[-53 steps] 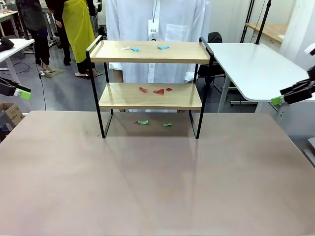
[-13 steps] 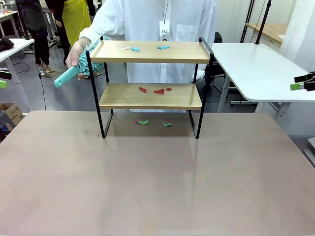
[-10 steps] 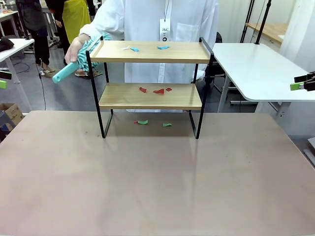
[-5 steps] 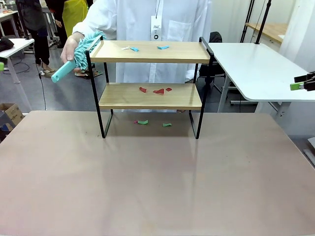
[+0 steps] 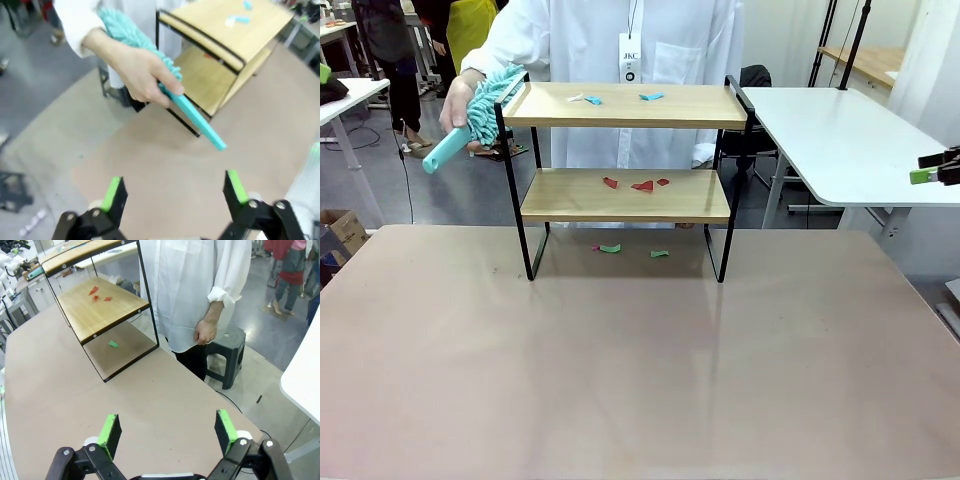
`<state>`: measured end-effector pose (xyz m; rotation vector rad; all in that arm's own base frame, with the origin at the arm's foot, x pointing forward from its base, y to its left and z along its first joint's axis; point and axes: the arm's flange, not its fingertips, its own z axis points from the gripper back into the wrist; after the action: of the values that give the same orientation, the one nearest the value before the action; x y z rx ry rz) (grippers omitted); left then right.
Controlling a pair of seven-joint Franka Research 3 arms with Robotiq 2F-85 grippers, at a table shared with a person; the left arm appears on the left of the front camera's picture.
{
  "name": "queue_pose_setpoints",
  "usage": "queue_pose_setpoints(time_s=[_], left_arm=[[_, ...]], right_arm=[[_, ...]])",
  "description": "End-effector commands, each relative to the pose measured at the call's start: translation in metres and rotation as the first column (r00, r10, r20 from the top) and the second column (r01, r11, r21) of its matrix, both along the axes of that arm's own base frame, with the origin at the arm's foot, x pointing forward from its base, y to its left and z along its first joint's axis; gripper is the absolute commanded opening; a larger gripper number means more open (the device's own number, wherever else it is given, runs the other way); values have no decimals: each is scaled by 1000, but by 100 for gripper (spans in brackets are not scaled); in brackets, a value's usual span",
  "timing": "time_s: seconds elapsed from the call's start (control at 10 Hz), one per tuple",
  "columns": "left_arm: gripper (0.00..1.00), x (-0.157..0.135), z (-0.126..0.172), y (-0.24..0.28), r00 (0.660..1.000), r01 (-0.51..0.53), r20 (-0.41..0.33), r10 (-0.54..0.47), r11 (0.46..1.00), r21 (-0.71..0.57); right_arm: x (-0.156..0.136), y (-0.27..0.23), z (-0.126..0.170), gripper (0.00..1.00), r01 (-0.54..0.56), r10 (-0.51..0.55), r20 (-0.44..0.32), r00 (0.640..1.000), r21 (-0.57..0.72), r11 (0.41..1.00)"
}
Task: Clean the shelf.
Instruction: Pick up the Duster handed by the human.
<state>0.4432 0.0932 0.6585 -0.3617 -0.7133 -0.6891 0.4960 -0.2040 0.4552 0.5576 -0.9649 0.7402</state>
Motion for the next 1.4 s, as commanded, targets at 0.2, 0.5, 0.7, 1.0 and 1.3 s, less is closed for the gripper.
queue_pose_setpoints(time_s=[0.2,0.5,0.7,1.0,1.3], left_arm=[[100,-10,-7,-93,969,-162,-160,186,975,153],[100,3,-31,-116,962,-237,-101,255,958,162],[100,-3,-16,-120,968,-175,-150,200,971,161],[100,2,-55,-153,951,-273,-84,299,934,230],[100,10,-79,-169,919,-390,26,394,895,217]], right_arm=[[0,2,2,100,-4,4,4,1000,-1,1000],[0,2,2,100,-4,4,4,1000,-1,1000],[0,2,2,100,-4,4,4,1000,-1,1000],[0,2,2,100,-4,4,4,1000,-1,1000],[0,2,2,100,-4,4,4,1000,-1,1000]])
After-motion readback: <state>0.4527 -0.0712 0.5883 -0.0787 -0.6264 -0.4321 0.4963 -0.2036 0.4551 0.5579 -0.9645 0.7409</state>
